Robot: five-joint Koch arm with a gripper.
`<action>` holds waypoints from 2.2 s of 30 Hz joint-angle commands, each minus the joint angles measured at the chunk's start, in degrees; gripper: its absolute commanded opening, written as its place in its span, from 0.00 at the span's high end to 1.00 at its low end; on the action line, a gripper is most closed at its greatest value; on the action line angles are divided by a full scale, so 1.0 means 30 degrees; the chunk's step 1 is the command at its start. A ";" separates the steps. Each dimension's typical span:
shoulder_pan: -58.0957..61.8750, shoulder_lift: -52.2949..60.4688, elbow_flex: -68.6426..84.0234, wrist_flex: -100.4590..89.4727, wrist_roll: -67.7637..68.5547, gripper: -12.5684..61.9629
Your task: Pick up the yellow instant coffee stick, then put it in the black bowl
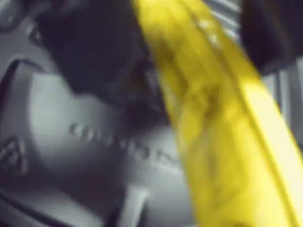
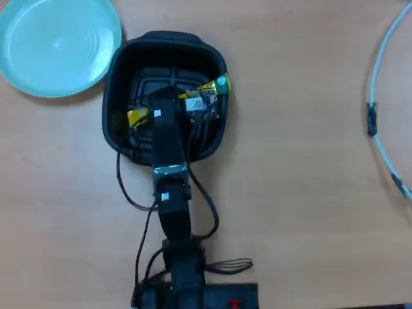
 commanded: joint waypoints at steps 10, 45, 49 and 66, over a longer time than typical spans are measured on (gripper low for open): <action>0.0029 0.0674 -0.0967 0.1201 0.0029 0.35; 0.1025 2.0010 1.3975 0.2139 0.7119 0.36; 0.1289 2.3262 1.9102 -0.0498 0.7002 0.36; 0.2402 2.4199 3.1641 -0.9375 0.6064 0.36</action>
